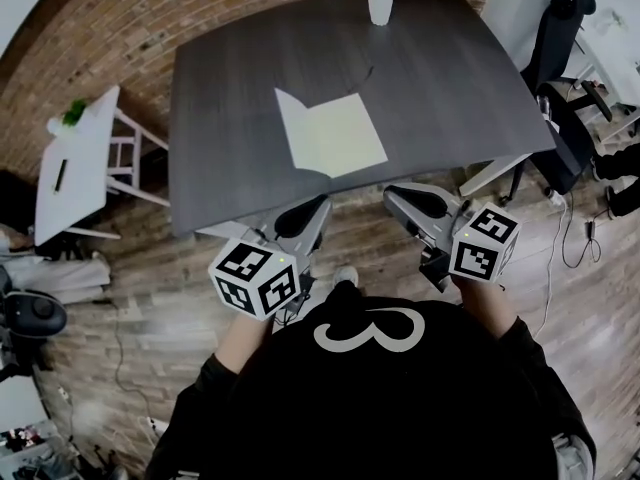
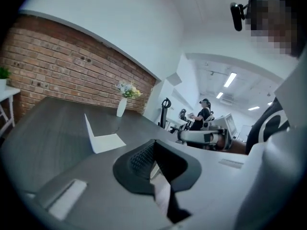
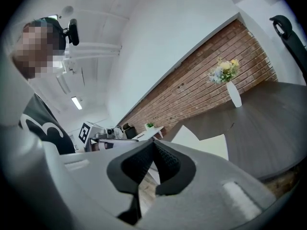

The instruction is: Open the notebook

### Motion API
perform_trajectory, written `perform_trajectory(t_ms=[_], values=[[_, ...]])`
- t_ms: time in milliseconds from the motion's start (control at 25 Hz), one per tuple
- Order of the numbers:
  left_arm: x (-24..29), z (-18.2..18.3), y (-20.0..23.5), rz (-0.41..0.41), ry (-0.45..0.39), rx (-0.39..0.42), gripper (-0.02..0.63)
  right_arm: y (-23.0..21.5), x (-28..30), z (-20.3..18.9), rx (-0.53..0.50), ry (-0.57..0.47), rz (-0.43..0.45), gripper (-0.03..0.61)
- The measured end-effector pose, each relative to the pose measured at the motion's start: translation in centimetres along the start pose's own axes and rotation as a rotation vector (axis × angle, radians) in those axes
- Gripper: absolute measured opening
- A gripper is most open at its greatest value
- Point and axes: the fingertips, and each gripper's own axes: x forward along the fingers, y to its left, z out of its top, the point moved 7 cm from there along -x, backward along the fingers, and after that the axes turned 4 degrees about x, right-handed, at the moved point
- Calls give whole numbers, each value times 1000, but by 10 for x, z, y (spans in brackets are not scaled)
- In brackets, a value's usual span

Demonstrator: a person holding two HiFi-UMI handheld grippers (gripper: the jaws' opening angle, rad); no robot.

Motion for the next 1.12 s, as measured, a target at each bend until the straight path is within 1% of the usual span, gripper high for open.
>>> perform_trajectory(t_ms=[120,240,400,600,920,1120], values=[[-4,0,-13,-42,-43,-14,12,3,-5,-5,8,-17,-9,0],[-7,-3,-22,-54,-52,-8,12,7,-10,-12,23,-25,-1,0],[-10,-5,-30,-52,-50,-3,12,15,-13,-12,-24,-17,6,0],[-13,-5,-37,-48,-56,1,12,22,-16,-12,-28,-29,21,0],[-10,-7,-50,-48,-63,11,12,25,-28,-13,-40,-29,19,0],[-11,-10,-51,-43,-63,12,12,27,-28,-15,-40,-33,29,0]])
